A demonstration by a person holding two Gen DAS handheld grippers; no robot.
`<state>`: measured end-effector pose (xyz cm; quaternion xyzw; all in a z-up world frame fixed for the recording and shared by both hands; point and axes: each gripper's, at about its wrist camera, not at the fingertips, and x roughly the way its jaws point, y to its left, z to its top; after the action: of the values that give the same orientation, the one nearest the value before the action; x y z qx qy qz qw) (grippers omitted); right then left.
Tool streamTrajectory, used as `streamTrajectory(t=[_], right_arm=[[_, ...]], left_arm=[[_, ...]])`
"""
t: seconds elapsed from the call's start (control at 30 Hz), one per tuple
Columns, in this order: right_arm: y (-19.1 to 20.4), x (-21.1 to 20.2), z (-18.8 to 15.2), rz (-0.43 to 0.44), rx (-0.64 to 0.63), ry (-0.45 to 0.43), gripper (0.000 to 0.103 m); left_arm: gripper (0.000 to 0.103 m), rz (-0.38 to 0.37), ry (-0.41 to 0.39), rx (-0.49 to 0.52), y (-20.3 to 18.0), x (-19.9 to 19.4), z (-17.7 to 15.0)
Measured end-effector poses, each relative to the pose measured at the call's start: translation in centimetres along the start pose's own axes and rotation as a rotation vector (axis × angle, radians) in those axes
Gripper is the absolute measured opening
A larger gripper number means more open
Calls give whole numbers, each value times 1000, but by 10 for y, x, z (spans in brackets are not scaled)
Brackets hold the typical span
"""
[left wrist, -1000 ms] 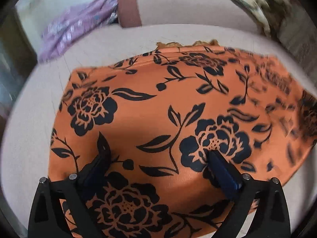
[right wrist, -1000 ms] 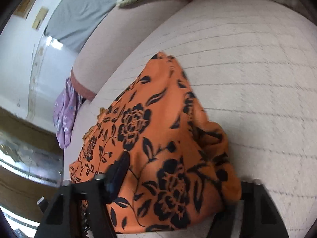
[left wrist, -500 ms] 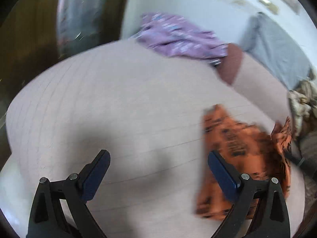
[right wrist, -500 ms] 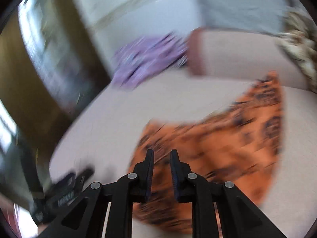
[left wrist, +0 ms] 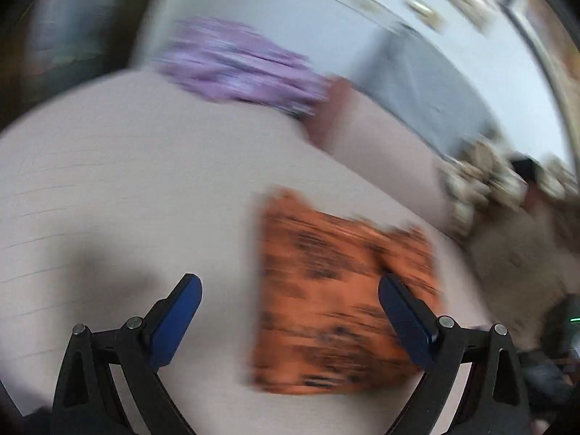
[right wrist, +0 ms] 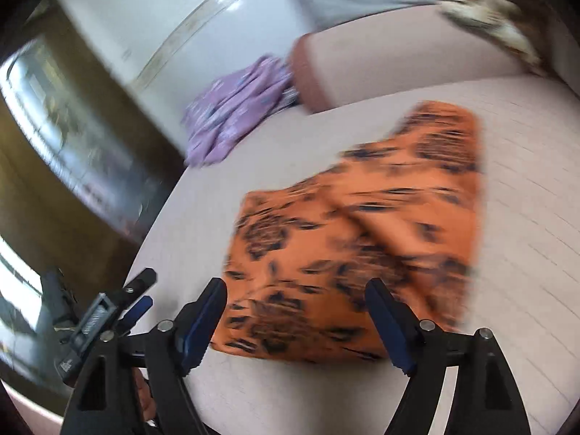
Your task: Fold small clothes
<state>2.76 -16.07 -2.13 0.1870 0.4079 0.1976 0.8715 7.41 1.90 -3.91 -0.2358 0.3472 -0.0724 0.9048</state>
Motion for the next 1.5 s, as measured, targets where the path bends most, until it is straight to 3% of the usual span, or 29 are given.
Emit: streamTrajectory(t=[0.03, 0.13, 0.3, 0.4, 0.43, 0.47, 0.5, 0.57, 0.6, 0.7, 0.87, 0.9, 0.93, 1.0, 1.1, 1.17, 1.2, 1.23, 1.43, 1.5], right_arm=[[-10, -6, -5, -18, 15, -1, 81], [-46, -16, -21, -43, 74, 20, 81], [-90, -32, -39, 4, 164, -9, 81], [-108, -28, -39, 24, 174, -14, 81], [-115, -27, -38, 35, 188, -11, 81], [-123, -24, -38, 43, 206, -13, 81], [-129, -23, -39, 47, 221, -17, 81], [-144, -21, -41, 52, 263, -25, 81], [-149, -20, -41, 54, 282, -28, 81], [-158, -18, -41, 58, 312, -36, 81], [-156, -23, -41, 41, 309, -48, 81], [-155, -24, -41, 36, 306, -51, 81], [-154, -25, -41, 30, 303, -53, 81], [-151, -27, -44, 21, 294, -53, 81], [-145, -20, -47, 16, 287, -28, 81], [-137, -14, -49, 21, 269, -3, 81], [-130, -12, -50, 19, 242, 7, 81], [-124, -11, -51, 14, 214, 19, 81], [-111, -13, -58, -15, 198, 47, 81], [-108, -17, -60, -25, 193, 41, 81]], left_arm=[[97, -86, 49, 6, -16, 15, 4], [97, -176, 195, -4, -56, 73, 19], [97, -215, 397, -2, -104, 165, 41], [97, -173, 489, -7, -114, 201, 40], [92, -166, 520, -29, -113, 209, 39], [70, -173, 534, -45, -113, 212, 38], [40, -183, 548, -47, -114, 215, 36], [16, -150, 578, 3, -123, 220, 30], [9, -142, 584, 30, -129, 220, 27], [7, -131, 513, 111, -150, 206, 31], [6, -66, 201, 289, -193, 118, 34], [6, -40, 94, 326, -197, 83, 27], [6, -10, 21, 345, -196, 58, 19], [6, 71, -45, 334, -175, 26, -1], [7, 191, 58, 145, -101, 35, -36], [7, 281, 165, -63, -37, 51, -63], [8, 240, 194, -152, -17, 53, -71], [8, 189, 164, -183, -10, 48, -72], [7, 156, 173, -178, -11, 48, -57], [7, 170, 141, -144, -15, 35, -55]])
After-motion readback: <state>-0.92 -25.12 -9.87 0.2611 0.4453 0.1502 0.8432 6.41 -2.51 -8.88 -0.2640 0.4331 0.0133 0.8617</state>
